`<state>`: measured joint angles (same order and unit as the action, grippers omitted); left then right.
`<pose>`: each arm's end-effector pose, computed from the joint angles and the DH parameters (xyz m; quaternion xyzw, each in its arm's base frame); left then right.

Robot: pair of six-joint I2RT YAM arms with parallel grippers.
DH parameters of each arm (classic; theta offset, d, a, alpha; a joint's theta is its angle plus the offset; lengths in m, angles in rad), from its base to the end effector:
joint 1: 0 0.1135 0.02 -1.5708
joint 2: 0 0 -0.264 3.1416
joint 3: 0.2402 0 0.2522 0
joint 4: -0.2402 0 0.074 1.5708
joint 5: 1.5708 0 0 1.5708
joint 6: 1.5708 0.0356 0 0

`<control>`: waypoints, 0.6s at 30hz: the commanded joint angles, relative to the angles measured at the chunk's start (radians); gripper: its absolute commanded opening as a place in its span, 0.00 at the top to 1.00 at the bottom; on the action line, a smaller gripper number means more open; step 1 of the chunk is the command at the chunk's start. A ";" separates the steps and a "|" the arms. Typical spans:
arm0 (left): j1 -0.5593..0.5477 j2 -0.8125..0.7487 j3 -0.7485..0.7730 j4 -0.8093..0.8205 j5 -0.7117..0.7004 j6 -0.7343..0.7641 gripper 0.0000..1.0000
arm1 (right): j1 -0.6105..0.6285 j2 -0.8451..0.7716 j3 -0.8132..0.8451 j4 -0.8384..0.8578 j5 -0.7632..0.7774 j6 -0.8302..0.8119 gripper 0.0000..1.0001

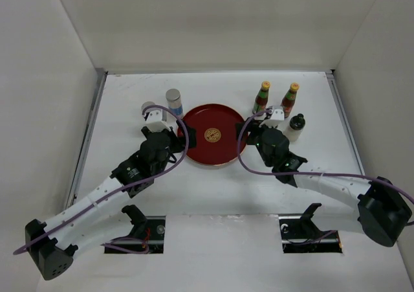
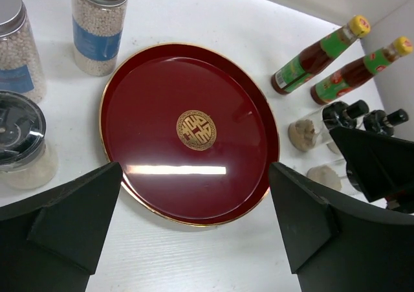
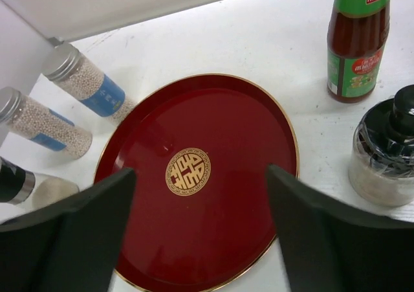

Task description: Organize the condiment bottles

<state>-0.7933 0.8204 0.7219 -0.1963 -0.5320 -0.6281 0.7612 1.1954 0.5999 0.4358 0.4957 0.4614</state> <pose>0.1460 -0.1226 0.3118 -0.0921 0.7853 -0.2148 0.5733 0.2026 0.1696 0.2546 0.0471 0.7535 0.2079 0.6220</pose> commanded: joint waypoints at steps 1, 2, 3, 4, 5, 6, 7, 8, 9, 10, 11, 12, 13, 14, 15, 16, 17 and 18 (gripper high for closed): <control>0.012 0.006 0.034 0.063 -0.011 0.039 0.00 | 0.014 0.009 0.009 0.081 -0.025 -0.007 0.31; 0.021 -0.003 0.025 0.081 -0.016 0.036 0.00 | 0.019 0.016 0.014 0.081 -0.028 -0.010 0.44; 0.027 -0.012 0.014 0.113 -0.013 0.041 0.00 | 0.020 0.020 0.017 0.081 -0.028 -0.013 0.53; 0.033 -0.017 0.001 0.151 -0.011 0.053 0.00 | 0.025 0.024 0.020 0.077 -0.028 -0.020 0.65; 0.042 -0.017 -0.013 0.206 -0.017 0.080 0.00 | 0.029 0.026 0.024 0.070 -0.028 -0.024 0.74; 0.055 -0.007 -0.018 0.251 -0.023 0.109 0.00 | 0.036 0.024 0.027 0.069 -0.025 -0.029 0.81; 0.067 0.011 -0.013 0.283 -0.034 0.132 0.00 | 0.040 0.021 0.028 0.069 -0.022 -0.030 0.85; 0.078 0.031 -0.006 0.305 -0.051 0.140 0.00 | 0.043 0.021 0.028 0.069 -0.020 -0.027 0.88; 0.084 0.052 -0.001 0.326 -0.066 0.146 0.00 | 0.043 0.021 0.028 0.069 -0.020 -0.024 0.90; 0.085 0.080 0.005 0.354 -0.077 0.153 0.00 | 0.043 0.021 0.029 0.069 -0.022 -0.023 0.90; 0.094 0.112 0.013 0.382 -0.085 0.159 0.00 | 0.045 0.023 0.029 0.069 -0.025 -0.026 0.91; 0.110 0.149 0.027 0.403 -0.083 0.166 0.00 | 0.045 0.021 0.029 0.067 -0.026 -0.030 0.91; 0.125 0.189 0.049 0.416 -0.071 0.179 0.00 | 0.046 0.020 0.029 0.067 -0.026 -0.030 0.91; 0.136 0.232 0.077 0.422 -0.054 0.201 0.03 | 0.048 0.018 0.028 0.067 -0.026 -0.030 0.90; 0.151 0.270 0.103 0.426 -0.040 0.226 0.27 | 0.048 0.020 0.028 0.067 -0.026 -0.030 0.89; 0.159 0.310 0.131 0.420 -0.042 0.240 0.59 | 0.048 0.026 0.028 0.067 -0.025 -0.032 0.88; 0.162 0.353 0.158 0.413 -0.048 0.249 0.67 | 0.048 0.032 0.029 0.067 -0.019 -0.038 0.87; 0.170 0.399 0.189 0.396 -0.057 0.263 0.66 | 0.046 0.038 0.032 0.067 -0.016 -0.047 0.86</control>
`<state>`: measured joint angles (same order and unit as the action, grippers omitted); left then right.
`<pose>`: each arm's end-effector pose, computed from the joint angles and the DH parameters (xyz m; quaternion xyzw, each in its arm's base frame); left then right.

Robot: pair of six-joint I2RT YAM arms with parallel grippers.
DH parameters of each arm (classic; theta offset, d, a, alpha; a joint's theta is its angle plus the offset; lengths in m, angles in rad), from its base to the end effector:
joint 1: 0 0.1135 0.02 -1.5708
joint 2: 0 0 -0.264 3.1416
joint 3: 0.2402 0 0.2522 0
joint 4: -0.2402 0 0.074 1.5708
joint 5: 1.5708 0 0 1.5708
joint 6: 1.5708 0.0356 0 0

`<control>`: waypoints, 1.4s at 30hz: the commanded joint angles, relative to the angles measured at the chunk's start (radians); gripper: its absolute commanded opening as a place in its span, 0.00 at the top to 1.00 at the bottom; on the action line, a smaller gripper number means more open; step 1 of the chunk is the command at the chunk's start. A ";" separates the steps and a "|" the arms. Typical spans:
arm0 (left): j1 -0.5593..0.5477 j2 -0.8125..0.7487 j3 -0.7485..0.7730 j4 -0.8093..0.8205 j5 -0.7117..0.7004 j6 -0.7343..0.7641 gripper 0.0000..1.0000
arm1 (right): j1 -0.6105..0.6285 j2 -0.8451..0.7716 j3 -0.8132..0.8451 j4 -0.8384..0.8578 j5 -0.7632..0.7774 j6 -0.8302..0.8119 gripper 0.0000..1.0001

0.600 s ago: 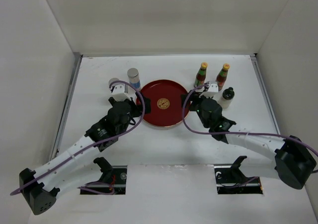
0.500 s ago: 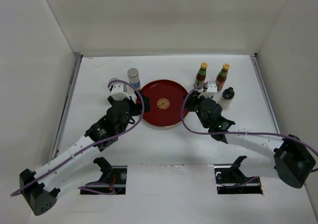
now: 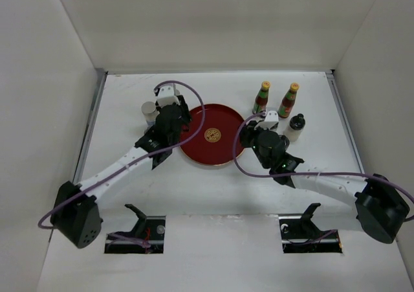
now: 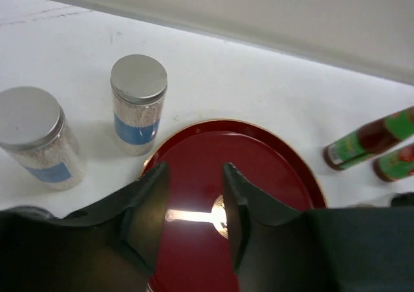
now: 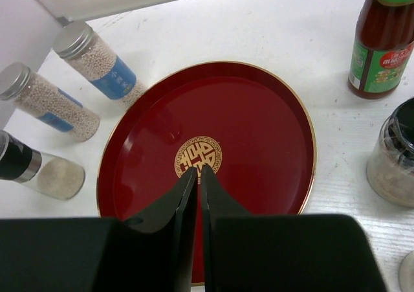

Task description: Organize the condiment bottles

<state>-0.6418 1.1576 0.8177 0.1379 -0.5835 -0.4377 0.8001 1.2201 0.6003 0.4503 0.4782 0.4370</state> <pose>0.2252 -0.1439 0.3094 -0.1053 0.7567 -0.1200 0.6339 0.1982 0.1806 0.2502 0.0161 0.7580 0.2157 0.6153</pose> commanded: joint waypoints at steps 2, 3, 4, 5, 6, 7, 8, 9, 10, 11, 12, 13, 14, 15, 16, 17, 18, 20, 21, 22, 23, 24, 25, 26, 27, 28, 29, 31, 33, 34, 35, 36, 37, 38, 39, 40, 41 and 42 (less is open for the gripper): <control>0.046 0.147 0.158 0.019 -0.042 0.091 0.52 | 0.009 0.016 0.035 0.051 0.010 -0.037 0.81; 0.057 0.177 0.172 0.016 -0.061 0.090 0.42 | 0.009 0.016 0.035 0.053 0.014 -0.037 0.77; 0.072 0.194 0.179 0.017 -0.062 0.090 0.32 | 0.009 0.018 0.032 0.056 0.017 -0.038 0.72; 0.081 0.208 0.185 0.019 -0.065 0.090 0.26 | 0.009 0.018 0.032 0.057 0.019 -0.038 0.68; 0.090 0.218 0.193 0.023 -0.065 0.088 0.21 | 0.009 0.018 0.032 0.057 0.019 -0.040 0.63; 0.096 0.232 0.204 0.028 -0.067 0.093 0.17 | 0.009 0.016 0.032 0.056 0.016 -0.043 0.60; 0.109 0.247 0.219 0.028 -0.064 0.099 0.15 | 0.009 0.013 0.030 0.057 0.013 -0.046 0.57; 0.122 0.269 0.239 0.019 -0.058 0.103 0.14 | 0.009 0.010 0.026 0.063 0.008 -0.046 0.54; 0.135 0.289 0.257 0.014 -0.046 0.111 0.13 | 0.009 0.012 0.024 0.068 0.005 -0.046 0.50; 0.147 0.306 0.273 0.009 -0.030 0.114 0.13 | 0.009 0.013 0.024 0.071 0.005 -0.046 0.47; 0.158 0.321 0.284 0.006 -0.021 0.114 0.13 | 0.009 0.015 0.023 0.073 0.005 -0.047 0.45; 0.167 0.333 0.290 0.008 -0.018 0.111 0.13 | 0.009 0.013 0.023 0.074 0.004 -0.049 0.42; 0.178 0.349 0.297 0.011 -0.012 0.108 0.13 | 0.009 0.009 0.020 0.076 0.003 -0.049 0.40; 0.187 0.365 0.311 0.006 -0.007 0.108 0.13 | 0.009 0.006 0.016 0.080 0.003 -0.049 0.40; 0.192 0.381 0.322 0.000 0.000 0.114 0.13 | 0.009 0.004 0.012 0.090 0.003 -0.049 0.40; 0.195 0.395 0.333 -0.007 0.011 0.116 0.13 | 0.009 0.002 0.009 0.097 0.002 -0.049 0.39; 0.198 0.407 0.339 -0.011 0.020 0.117 0.14 | 0.009 -0.001 0.006 0.100 0.000 -0.049 0.39; 0.207 0.431 0.354 -0.012 0.028 0.116 0.14 | 0.009 -0.010 0.003 0.102 -0.003 -0.049 0.38; 0.212 0.451 0.368 -0.014 0.033 0.117 0.14 | 0.009 -0.014 0.001 0.102 -0.007 -0.049 0.37; 0.215 0.465 0.379 -0.018 0.037 0.119 0.14 | 0.009 -0.016 0.000 0.103 -0.015 -0.049 0.36; 0.218 0.478 0.386 -0.020 0.045 0.117 0.14 | 0.009 -0.016 0.000 0.106 -0.026 -0.049 0.36; 0.219 0.484 0.386 -0.012 0.053 0.117 0.14 | 0.009 -0.014 -0.002 0.108 -0.035 -0.049 0.36; 0.219 0.494 0.391 -0.009 0.054 0.119 0.14 | 0.009 -0.014 -0.002 0.108 -0.039 -0.049 0.36; 0.219 0.508 0.402 -0.012 0.051 0.119 0.14 | 0.009 -0.016 -0.002 0.108 -0.041 -0.049 0.36; 0.221 0.522 0.414 -0.020 0.050 0.120 0.14 | 0.009 -0.017 -0.004 0.108 -0.041 -0.049 0.36; 0.224 0.534 0.422 -0.024 0.048 0.123 0.14 | 0.009 -0.019 -0.005 0.111 -0.041 -0.049 0.35; 0.225 0.545 0.428 -0.029 0.044 0.123 0.15 | 0.009 -0.019 -0.008 0.113 -0.041 -0.049 0.35; 0.221 0.566 0.437 -0.032 0.015 0.126 0.17 | 0.009 -0.027 -0.013 0.114 -0.038 -0.049 0.35; 0.216 0.596 0.451 -0.032 -0.022 0.136 0.20 | 0.009 -0.042 -0.022 0.120 -0.033 -0.046 0.35; 0.216 0.602 0.454 -0.032 -0.027 0.137 0.23 | 0.006 -0.048 -0.026 0.128 -0.033 -0.044 0.35; 0.216 0.609 0.457 -0.031 -0.029 0.137 0.27 | 0.003 -0.054 -0.034 0.137 -0.035 -0.043 0.35; 0.216 0.614 0.459 -0.027 -0.029 0.133 0.31 | -0.002 -0.060 -0.042 0.143 -0.036 -0.041 0.35; 0.218 0.617 0.459 -0.024 -0.029 0.129 0.34 | -0.006 -0.073 -0.046 0.146 -0.039 -0.041 0.35; 0.219 0.620 0.460 -0.021 -0.030 0.126 0.41 | -0.006 -0.082 -0.050 0.146 -0.041 -0.040 0.35; 0.219 0.619 0.462 -0.021 -0.033 0.125 0.45 | -0.008 -0.090 -0.053 0.146 -0.041 -0.038 0.35; 0.219 0.610 0.463 -0.020 -0.036 0.125 0.51 | -0.009 -0.093 -0.056 0.149 -0.041 -0.038 0.35; 0.216 0.594 0.460 -0.017 -0.036 0.125 0.55 | -0.012 -0.096 -0.059 0.154 -0.041 -0.037 0.35; 0.215 0.579 0.454 -0.011 -0.036 0.125 0.58 | -0.016 -0.096 -0.060 0.156 -0.041 -0.037 0.35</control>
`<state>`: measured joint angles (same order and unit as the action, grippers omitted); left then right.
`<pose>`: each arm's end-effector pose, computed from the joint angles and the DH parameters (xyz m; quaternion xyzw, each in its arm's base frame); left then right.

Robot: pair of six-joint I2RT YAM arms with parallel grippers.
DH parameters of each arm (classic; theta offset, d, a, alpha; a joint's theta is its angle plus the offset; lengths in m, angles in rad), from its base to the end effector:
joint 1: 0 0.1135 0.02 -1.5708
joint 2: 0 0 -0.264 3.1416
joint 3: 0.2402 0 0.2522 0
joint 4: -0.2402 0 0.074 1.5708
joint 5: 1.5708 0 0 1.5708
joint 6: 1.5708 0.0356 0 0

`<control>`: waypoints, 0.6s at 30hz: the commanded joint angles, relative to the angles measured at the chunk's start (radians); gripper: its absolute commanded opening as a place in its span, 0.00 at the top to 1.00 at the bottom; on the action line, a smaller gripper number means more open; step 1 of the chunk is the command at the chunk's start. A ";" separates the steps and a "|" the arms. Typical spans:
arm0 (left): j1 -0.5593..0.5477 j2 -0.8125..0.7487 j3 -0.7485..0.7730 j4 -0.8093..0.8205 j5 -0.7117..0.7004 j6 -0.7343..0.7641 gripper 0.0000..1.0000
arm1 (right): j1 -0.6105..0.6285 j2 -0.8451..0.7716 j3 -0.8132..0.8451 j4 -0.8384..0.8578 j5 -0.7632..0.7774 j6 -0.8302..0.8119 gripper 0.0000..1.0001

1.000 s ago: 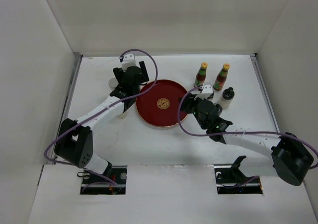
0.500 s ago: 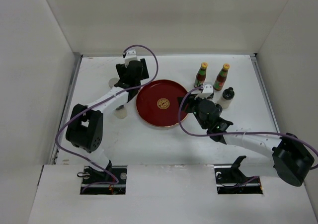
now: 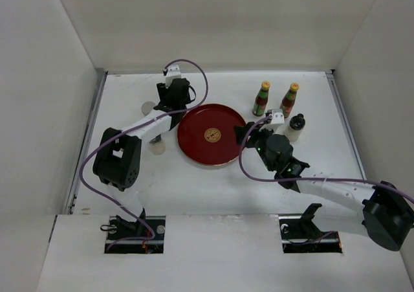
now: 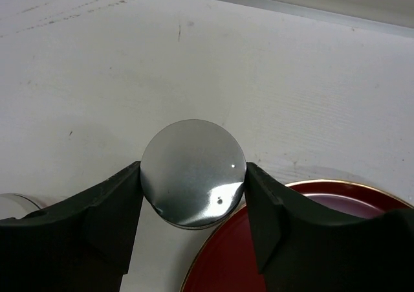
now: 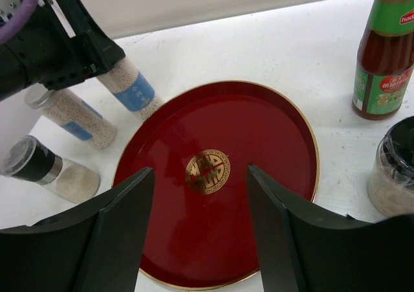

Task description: Organize the condiment bottles

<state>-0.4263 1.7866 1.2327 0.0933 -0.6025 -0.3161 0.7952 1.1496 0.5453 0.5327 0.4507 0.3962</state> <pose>0.3807 -0.1508 0.2476 -0.1114 0.8190 0.0524 0.5605 0.1886 0.1701 0.2570 0.0078 0.7295 0.2372 0.6415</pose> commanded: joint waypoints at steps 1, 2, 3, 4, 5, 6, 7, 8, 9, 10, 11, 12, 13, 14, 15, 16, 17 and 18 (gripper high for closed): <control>-0.005 -0.078 0.031 0.045 -0.017 0.003 0.60 | -0.011 -0.027 -0.005 0.073 -0.015 0.004 0.35; -0.016 -0.116 0.019 0.060 -0.017 0.006 0.62 | -0.009 -0.027 -0.004 0.072 -0.018 0.003 0.35; -0.022 -0.140 0.013 0.069 -0.017 0.011 0.62 | -0.009 -0.027 -0.004 0.073 -0.020 0.004 0.35; -0.033 -0.176 0.005 0.077 -0.020 0.015 0.62 | -0.009 -0.024 -0.004 0.073 -0.023 0.004 0.35; -0.044 -0.212 -0.005 0.083 -0.026 0.021 0.62 | -0.009 -0.018 -0.002 0.073 -0.024 0.004 0.35; -0.056 -0.248 -0.019 0.094 -0.032 0.025 0.63 | -0.011 -0.013 -0.001 0.073 -0.024 0.004 0.35; -0.065 -0.281 -0.032 0.109 -0.039 0.029 0.63 | -0.011 -0.013 -0.001 0.073 -0.024 0.003 0.35; -0.076 -0.312 -0.044 0.124 -0.042 0.034 0.63 | -0.011 -0.013 -0.001 0.072 -0.024 0.003 0.35; -0.084 -0.338 -0.053 0.135 -0.043 0.038 0.63 | -0.011 -0.016 -0.002 0.073 -0.023 0.004 0.35; -0.094 -0.360 -0.059 0.135 -0.043 0.040 0.63 | -0.012 -0.016 -0.005 0.075 -0.018 0.007 0.35; -0.105 -0.377 -0.067 0.131 -0.036 0.035 0.63 | -0.018 -0.019 -0.008 0.076 -0.014 0.007 0.35; -0.119 -0.389 -0.079 0.129 -0.031 0.029 0.63 | -0.026 -0.025 -0.011 0.076 -0.014 0.009 0.35; -0.134 -0.394 -0.091 0.129 -0.025 0.022 0.63 | -0.029 -0.031 -0.015 0.076 -0.012 0.012 0.35; -0.146 -0.395 -0.102 0.129 -0.020 0.014 0.63 | -0.034 -0.045 -0.024 0.076 -0.009 0.019 0.35; -0.162 -0.392 -0.116 0.129 -0.019 0.005 0.63 | -0.041 -0.054 -0.030 0.078 -0.004 0.026 0.35; -0.177 -0.389 -0.133 0.135 -0.019 -0.004 0.63 | -0.052 -0.059 -0.039 0.082 -0.003 0.035 0.35; -0.191 -0.382 -0.147 0.140 -0.017 -0.012 0.63 | -0.067 -0.062 -0.047 0.085 -0.004 0.042 0.35; -0.200 -0.372 -0.153 0.144 -0.014 -0.017 0.63 | -0.081 -0.065 -0.054 0.087 -0.007 0.052 0.35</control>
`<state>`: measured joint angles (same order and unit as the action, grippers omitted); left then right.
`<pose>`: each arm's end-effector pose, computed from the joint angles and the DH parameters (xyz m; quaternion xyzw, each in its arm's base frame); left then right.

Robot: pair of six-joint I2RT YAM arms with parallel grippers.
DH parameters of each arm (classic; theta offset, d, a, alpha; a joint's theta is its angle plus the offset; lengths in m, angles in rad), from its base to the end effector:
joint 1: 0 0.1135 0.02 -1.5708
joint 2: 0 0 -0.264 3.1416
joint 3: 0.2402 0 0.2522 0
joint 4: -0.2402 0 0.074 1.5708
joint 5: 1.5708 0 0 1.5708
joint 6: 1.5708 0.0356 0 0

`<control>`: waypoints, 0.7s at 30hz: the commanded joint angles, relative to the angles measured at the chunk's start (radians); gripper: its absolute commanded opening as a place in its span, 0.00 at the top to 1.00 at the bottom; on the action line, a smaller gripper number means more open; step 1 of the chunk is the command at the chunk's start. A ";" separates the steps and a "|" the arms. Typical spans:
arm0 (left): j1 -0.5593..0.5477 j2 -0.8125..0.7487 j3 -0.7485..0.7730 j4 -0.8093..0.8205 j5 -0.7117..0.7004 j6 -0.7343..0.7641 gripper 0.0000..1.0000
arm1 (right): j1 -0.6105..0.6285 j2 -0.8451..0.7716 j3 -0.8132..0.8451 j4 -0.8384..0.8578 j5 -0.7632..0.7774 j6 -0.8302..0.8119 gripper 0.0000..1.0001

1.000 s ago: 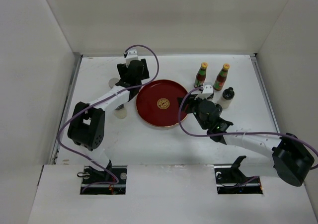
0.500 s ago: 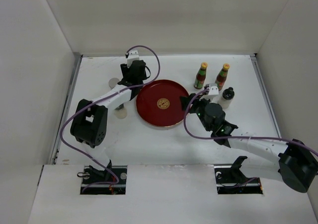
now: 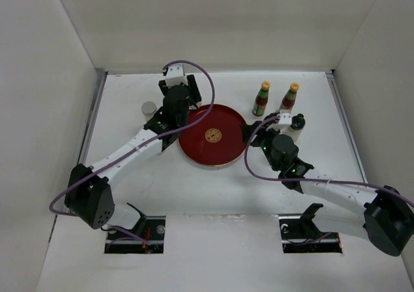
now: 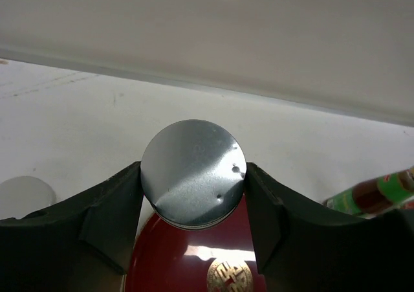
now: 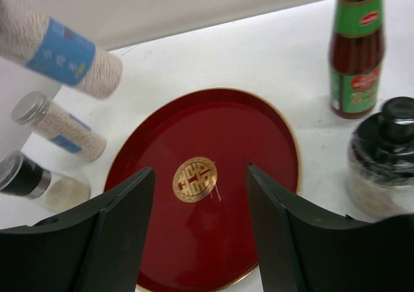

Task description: Organize the condiment bottles

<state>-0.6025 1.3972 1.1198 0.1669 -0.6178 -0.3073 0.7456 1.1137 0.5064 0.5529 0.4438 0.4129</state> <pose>0.2826 -0.1694 0.3528 -0.0962 0.7319 -0.0757 0.6703 0.1903 0.1549 0.2541 0.0320 0.7236 0.2334 0.6488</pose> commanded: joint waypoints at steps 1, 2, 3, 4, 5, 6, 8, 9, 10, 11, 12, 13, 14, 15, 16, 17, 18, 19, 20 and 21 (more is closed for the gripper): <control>-0.033 0.034 -0.044 0.080 0.007 -0.030 0.63 | -0.042 -0.034 -0.017 0.062 -0.002 0.043 0.35; -0.038 0.055 -0.045 0.089 0.013 -0.033 0.63 | -0.056 -0.041 -0.023 0.058 -0.005 0.052 0.35; -0.041 0.075 -0.040 0.095 0.021 -0.033 0.63 | -0.062 -0.046 -0.028 0.059 -0.007 0.058 0.35; -0.044 0.098 -0.034 0.101 0.027 -0.038 0.63 | -0.070 -0.051 -0.035 0.065 -0.010 0.066 0.35; -0.046 0.111 -0.029 0.106 0.030 -0.039 0.63 | -0.073 -0.051 -0.037 0.065 -0.011 0.067 0.35; -0.049 0.127 -0.022 0.112 0.036 -0.036 0.63 | -0.074 -0.051 -0.035 0.061 -0.017 0.069 0.35; -0.050 0.166 0.004 0.121 0.047 -0.026 0.63 | -0.075 -0.054 -0.032 0.055 -0.027 0.067 0.35; -0.049 0.186 0.023 0.118 0.052 -0.016 0.63 | -0.071 -0.055 -0.032 0.058 -0.027 0.067 0.35; -0.047 0.203 0.037 0.115 0.053 -0.010 0.63 | -0.071 -0.054 -0.032 0.059 -0.027 0.067 0.35; -0.047 0.216 0.046 0.114 0.055 -0.006 0.63 | -0.073 -0.049 -0.032 0.059 -0.027 0.067 0.35; -0.050 0.230 0.049 0.120 0.055 0.003 0.62 | -0.074 -0.048 -0.029 0.055 -0.027 0.067 0.35; -0.050 0.240 0.052 0.121 0.055 0.005 0.61 | -0.071 -0.046 -0.028 0.055 -0.027 0.063 0.35; -0.050 0.255 0.057 0.123 0.055 0.005 0.60 | -0.068 -0.051 -0.028 0.055 -0.027 0.061 0.35; -0.050 0.269 0.061 0.125 0.056 0.005 0.58 | -0.068 -0.055 -0.029 0.059 -0.027 0.060 0.35; -0.049 0.281 0.063 0.125 0.056 0.004 0.57 | -0.068 -0.057 -0.031 0.062 -0.027 0.060 0.35; -0.047 0.289 0.064 0.126 0.056 0.004 0.55 | -0.068 -0.057 -0.031 0.064 -0.027 0.060 0.35; -0.047 0.295 0.060 0.131 0.056 0.004 0.54 | -0.068 -0.057 -0.031 0.064 -0.027 0.060 0.35; -0.047 0.298 0.054 0.138 0.050 0.004 0.52 | -0.068 -0.055 -0.029 0.059 -0.027 0.058 0.35; -0.044 0.299 0.048 0.147 0.049 0.007 0.50 | -0.068 -0.058 -0.028 0.058 -0.027 0.056 0.35; -0.042 0.302 0.046 0.155 0.047 0.008 0.47 | -0.068 -0.060 -0.031 0.062 -0.027 0.056 0.35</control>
<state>-0.6498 1.7157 1.1198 0.2058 -0.5613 -0.3099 0.6746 1.0790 0.4736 0.5541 0.4309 0.4652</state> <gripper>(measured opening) 0.567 0.646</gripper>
